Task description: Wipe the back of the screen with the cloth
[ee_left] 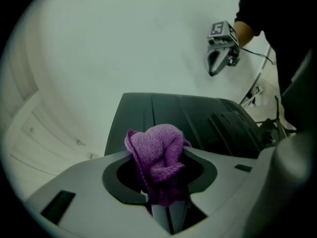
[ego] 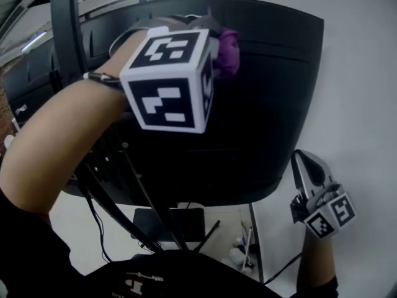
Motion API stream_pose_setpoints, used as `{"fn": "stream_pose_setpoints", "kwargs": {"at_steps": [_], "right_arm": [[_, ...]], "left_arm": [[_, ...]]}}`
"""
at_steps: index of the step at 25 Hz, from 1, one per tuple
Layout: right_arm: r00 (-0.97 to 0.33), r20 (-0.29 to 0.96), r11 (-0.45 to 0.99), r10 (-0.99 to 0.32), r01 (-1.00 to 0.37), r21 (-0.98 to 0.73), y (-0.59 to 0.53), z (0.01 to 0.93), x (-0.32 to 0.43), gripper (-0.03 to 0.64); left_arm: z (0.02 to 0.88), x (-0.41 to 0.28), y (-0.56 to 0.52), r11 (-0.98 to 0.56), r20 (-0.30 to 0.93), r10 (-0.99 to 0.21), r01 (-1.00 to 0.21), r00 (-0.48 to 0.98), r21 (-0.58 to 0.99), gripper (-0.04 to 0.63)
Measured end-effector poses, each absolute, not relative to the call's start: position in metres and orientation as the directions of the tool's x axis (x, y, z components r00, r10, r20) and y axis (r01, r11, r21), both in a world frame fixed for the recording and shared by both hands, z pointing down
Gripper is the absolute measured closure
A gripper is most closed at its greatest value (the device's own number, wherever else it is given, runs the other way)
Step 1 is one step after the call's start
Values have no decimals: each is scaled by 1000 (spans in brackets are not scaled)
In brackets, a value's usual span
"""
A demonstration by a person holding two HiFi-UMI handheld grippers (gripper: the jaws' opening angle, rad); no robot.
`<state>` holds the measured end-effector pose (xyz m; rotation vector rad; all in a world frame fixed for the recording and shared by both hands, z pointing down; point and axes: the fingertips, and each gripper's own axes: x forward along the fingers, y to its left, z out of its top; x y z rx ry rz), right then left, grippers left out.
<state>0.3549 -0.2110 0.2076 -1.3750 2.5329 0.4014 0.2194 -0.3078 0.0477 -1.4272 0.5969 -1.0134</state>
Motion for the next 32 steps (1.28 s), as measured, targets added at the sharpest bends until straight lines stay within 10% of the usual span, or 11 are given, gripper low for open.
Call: {"fn": "stream_pose_setpoints", "kwargs": {"at_steps": [13, 32], "right_arm": [[-630, -309, 621, -712, -771, 141, -243, 207, 316, 611], [-575, -291, 572, -765, -814, 104, -237, 223, 349, 611]], "left_arm": [[93, 101, -343, -222, 260, -957, 253, 130, -942, 437], [108, 167, -349, -204, 273, -931, 273, 244, -940, 437]]}}
